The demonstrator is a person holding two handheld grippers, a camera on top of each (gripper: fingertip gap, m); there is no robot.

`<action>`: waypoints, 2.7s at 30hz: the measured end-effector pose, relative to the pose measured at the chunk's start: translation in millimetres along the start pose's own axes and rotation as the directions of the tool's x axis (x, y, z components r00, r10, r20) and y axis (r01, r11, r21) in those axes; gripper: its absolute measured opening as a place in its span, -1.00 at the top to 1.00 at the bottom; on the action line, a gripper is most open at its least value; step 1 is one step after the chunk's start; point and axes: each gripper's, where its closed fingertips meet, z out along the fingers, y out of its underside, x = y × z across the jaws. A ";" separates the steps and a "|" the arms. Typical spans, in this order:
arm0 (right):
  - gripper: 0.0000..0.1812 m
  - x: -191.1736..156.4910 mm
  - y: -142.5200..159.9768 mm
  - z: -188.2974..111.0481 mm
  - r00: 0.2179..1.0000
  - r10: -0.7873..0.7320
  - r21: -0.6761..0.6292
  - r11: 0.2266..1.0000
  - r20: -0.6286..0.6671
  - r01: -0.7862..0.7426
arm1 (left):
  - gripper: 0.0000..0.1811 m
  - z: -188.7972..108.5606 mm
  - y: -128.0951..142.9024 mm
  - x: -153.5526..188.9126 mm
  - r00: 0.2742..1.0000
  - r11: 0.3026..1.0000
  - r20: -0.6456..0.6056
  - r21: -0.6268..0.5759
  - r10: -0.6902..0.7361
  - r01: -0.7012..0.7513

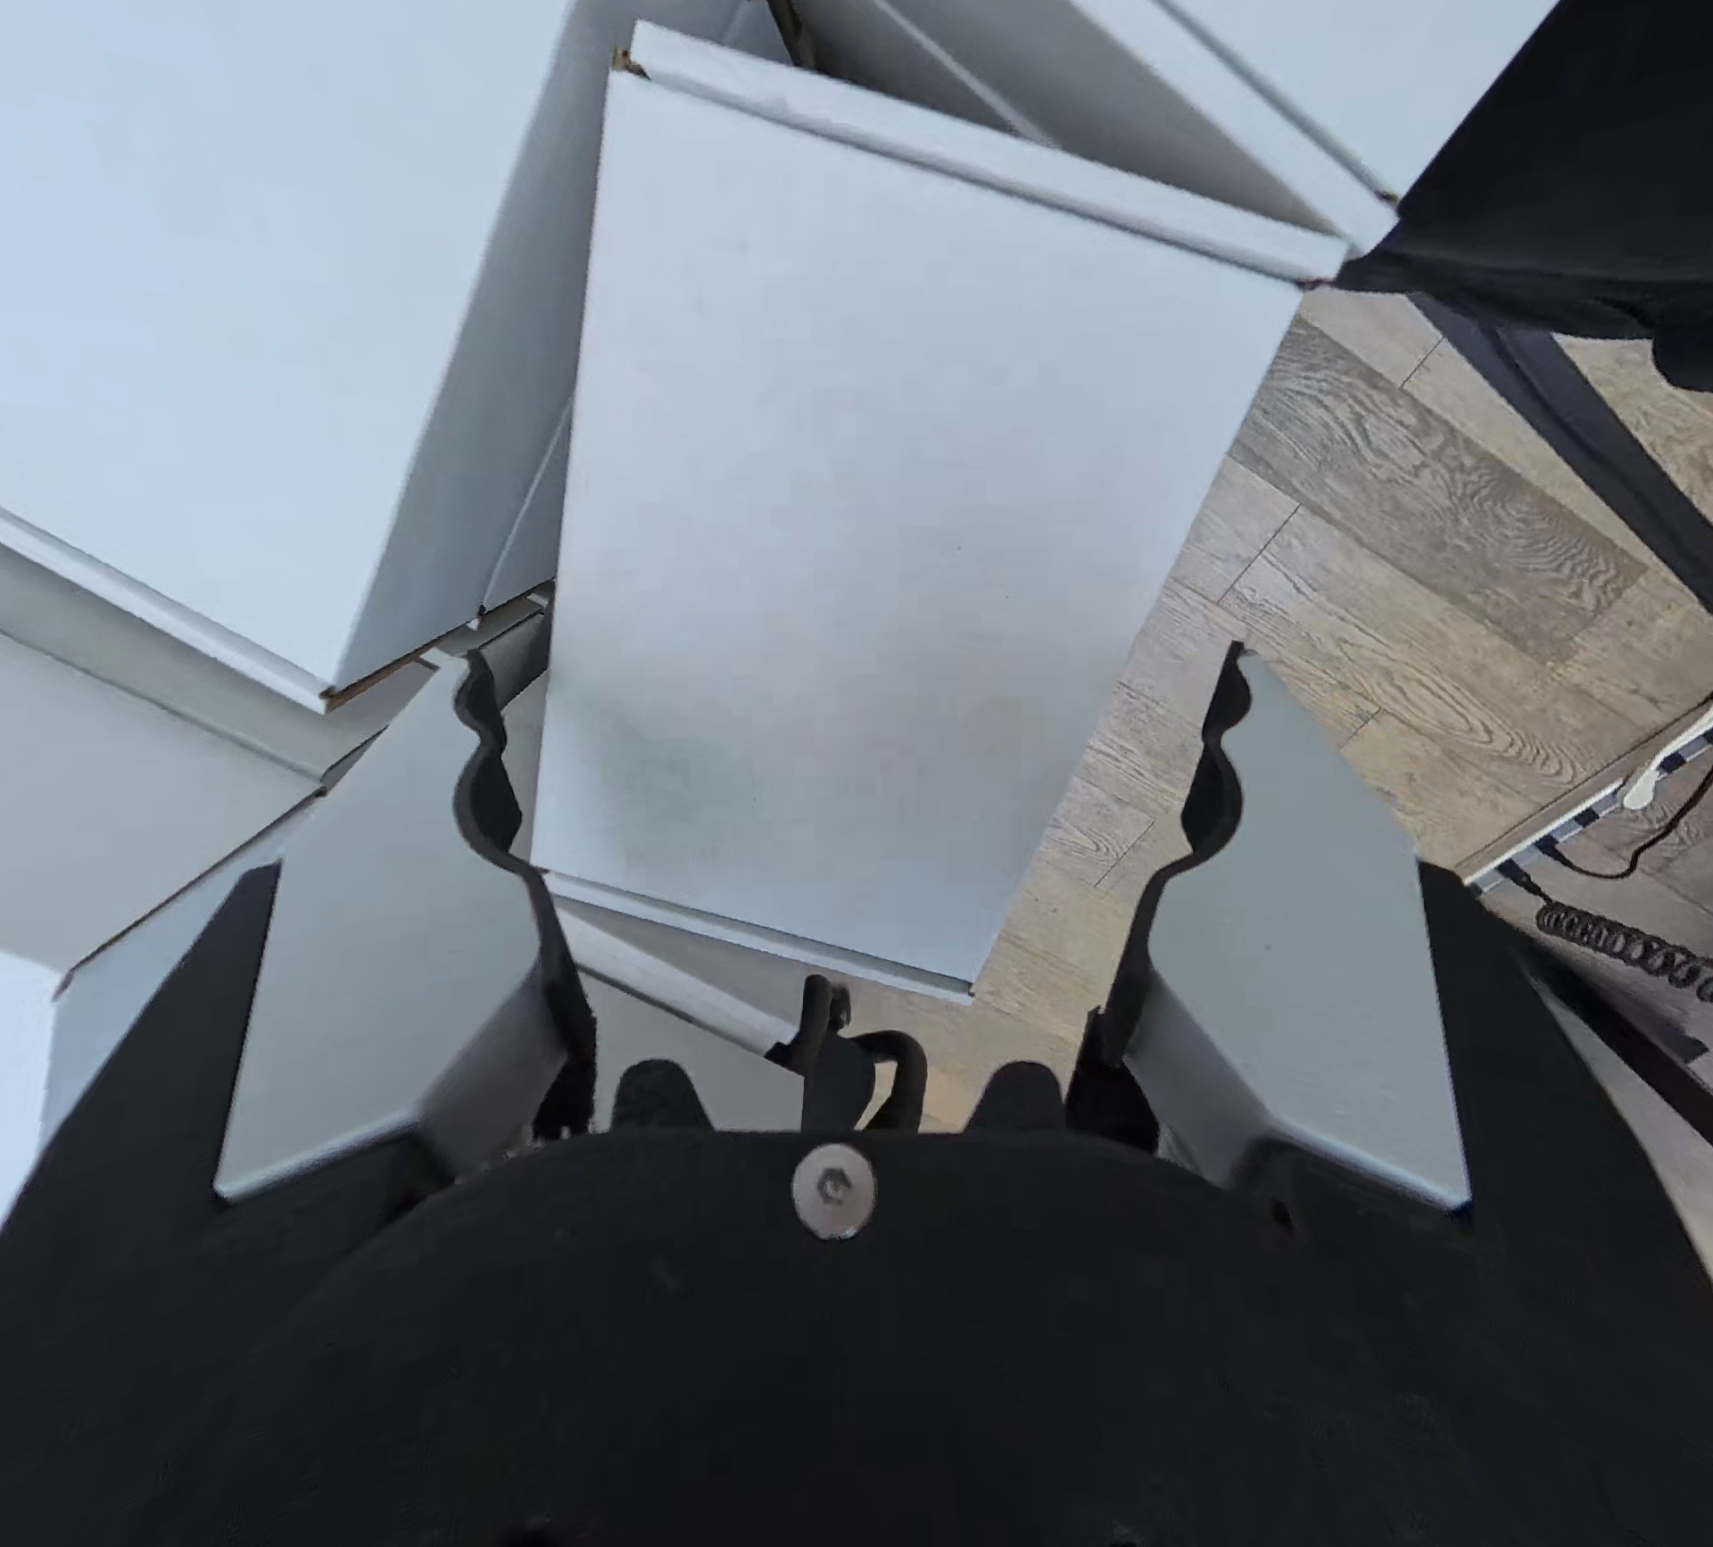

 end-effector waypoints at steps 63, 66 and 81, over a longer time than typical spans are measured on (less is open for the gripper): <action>0.55 -2.2 -5.1 2.0 0.999 -0.042 0.147 0.988 0.024 0.039 | -0.58 -257.3 -690.9 -203.3 0.623 0.651 -0.290 -0.001 -0.726 0.759; 0.56 -1.6 -5.2 1.6 0.999 -0.049 0.158 0.986 0.016 0.046 | -0.59 -249.3 -688.8 -187.1 0.599 0.639 -0.260 -0.108 -0.758 0.762; 0.56 -1.4 -3.9 0.0 0.999 -0.052 0.171 0.984 0.013 0.049 | -0.36 -273.6 -701.1 -183.6 0.680 0.733 -0.383 0.011 -0.625 0.680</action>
